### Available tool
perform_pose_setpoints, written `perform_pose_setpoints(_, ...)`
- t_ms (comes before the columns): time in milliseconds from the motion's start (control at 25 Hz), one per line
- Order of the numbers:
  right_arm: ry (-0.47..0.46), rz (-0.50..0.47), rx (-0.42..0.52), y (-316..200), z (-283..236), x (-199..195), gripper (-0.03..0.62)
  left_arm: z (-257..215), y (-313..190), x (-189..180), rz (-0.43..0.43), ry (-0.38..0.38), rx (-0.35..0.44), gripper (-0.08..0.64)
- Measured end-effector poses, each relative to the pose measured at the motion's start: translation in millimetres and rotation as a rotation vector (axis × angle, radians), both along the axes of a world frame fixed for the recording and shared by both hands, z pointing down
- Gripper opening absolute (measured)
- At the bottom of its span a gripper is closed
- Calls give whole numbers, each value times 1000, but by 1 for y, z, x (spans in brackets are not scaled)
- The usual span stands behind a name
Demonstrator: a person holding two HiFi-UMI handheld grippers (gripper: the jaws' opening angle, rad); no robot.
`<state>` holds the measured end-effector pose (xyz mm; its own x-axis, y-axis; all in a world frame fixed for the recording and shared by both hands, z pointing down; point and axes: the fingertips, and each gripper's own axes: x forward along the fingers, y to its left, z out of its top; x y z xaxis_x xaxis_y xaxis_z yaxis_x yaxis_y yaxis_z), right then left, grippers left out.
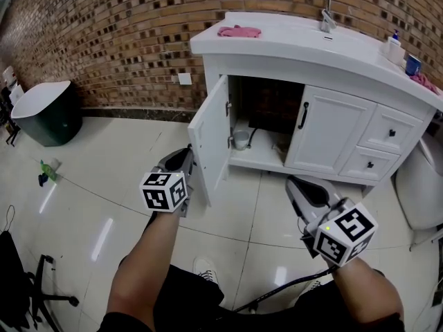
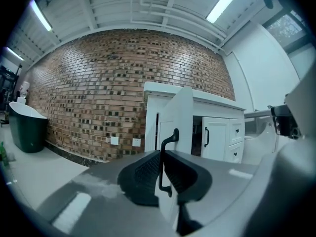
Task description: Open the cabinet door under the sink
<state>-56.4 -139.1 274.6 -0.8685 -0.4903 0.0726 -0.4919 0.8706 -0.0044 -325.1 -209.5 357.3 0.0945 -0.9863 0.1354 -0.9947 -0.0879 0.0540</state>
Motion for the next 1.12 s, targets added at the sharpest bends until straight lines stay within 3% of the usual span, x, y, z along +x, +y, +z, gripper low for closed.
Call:
perform_pose_setpoints(160,3,4,2,2,-1,2,8,-2,8,-1,0,43,-18,24)
perform_pose_setpoints(360,2,13,10,5,-1,7,8,-21,28,18,49,190,-3,5)
perform_pose_setpoints(720,-28,72,-16,7,1,32,8,-50,55,74,198,159,59,3)
perform_pose_setpoints(920,-51,136,-4,13,-5,62,8,-57,59,133,344,118,86,3)
perform_pose_setpoints(1120,-28,197,-14,20,-4,89,8,-49,70,192,519,93,62,3)
